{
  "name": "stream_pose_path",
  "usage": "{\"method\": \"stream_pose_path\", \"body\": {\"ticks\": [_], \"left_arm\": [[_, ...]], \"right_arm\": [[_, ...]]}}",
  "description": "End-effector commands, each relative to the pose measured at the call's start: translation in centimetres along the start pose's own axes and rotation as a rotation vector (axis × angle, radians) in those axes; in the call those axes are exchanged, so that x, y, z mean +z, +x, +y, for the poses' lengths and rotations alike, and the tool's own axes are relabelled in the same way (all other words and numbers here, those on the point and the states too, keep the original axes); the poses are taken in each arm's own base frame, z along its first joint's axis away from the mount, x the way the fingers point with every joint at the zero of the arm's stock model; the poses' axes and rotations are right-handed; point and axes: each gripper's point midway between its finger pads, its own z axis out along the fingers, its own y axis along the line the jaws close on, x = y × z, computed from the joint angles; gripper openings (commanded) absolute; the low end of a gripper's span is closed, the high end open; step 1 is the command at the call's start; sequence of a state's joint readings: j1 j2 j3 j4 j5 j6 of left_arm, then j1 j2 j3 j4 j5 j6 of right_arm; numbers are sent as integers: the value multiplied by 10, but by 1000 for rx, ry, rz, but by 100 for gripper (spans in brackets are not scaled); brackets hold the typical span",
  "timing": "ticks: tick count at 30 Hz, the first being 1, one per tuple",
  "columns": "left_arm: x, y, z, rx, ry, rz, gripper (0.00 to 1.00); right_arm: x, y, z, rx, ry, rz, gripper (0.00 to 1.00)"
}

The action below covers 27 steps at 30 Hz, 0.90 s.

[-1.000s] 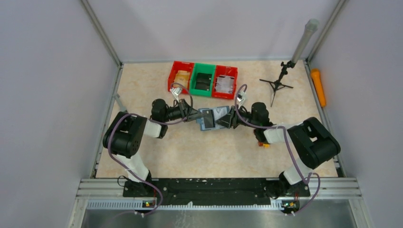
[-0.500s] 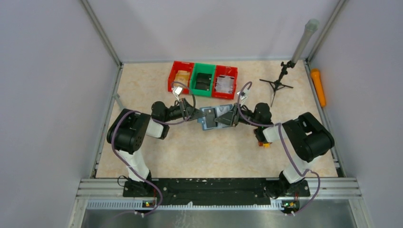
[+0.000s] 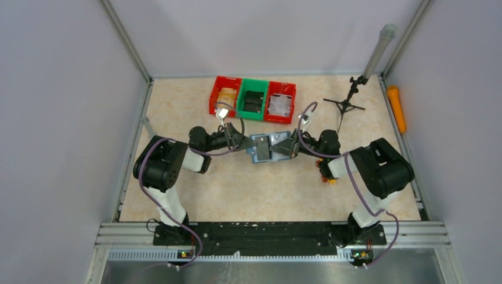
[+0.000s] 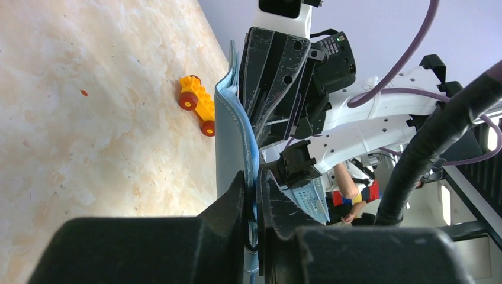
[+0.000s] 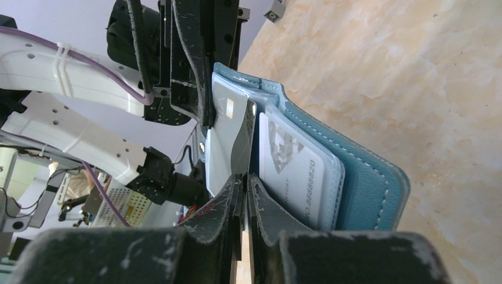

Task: Take the credit cards out of the card holder
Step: Remove the credit card from the card holder.

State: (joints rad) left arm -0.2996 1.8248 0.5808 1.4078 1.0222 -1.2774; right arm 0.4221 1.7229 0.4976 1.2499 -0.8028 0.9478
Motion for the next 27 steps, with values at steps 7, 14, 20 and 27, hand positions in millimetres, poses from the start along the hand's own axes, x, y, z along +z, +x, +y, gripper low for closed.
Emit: {"method": "stream_pose_path", "body": {"ticks": [7, 14, 20, 27], "left_arm": [[7, 4, -30, 122, 88, 40, 4], [10, 7, -31, 128, 95, 58, 5], [12, 9, -32, 134, 94, 69, 6], [11, 8, -32, 141, 89, 61, 17]], "right_arm": [[3, -10, 10, -58, -51, -19, 8], [6, -5, 14, -67, -69, 3, 13], [8, -3, 19, -79, -89, 19, 15], [6, -5, 15, -80, -68, 3, 0]]}}
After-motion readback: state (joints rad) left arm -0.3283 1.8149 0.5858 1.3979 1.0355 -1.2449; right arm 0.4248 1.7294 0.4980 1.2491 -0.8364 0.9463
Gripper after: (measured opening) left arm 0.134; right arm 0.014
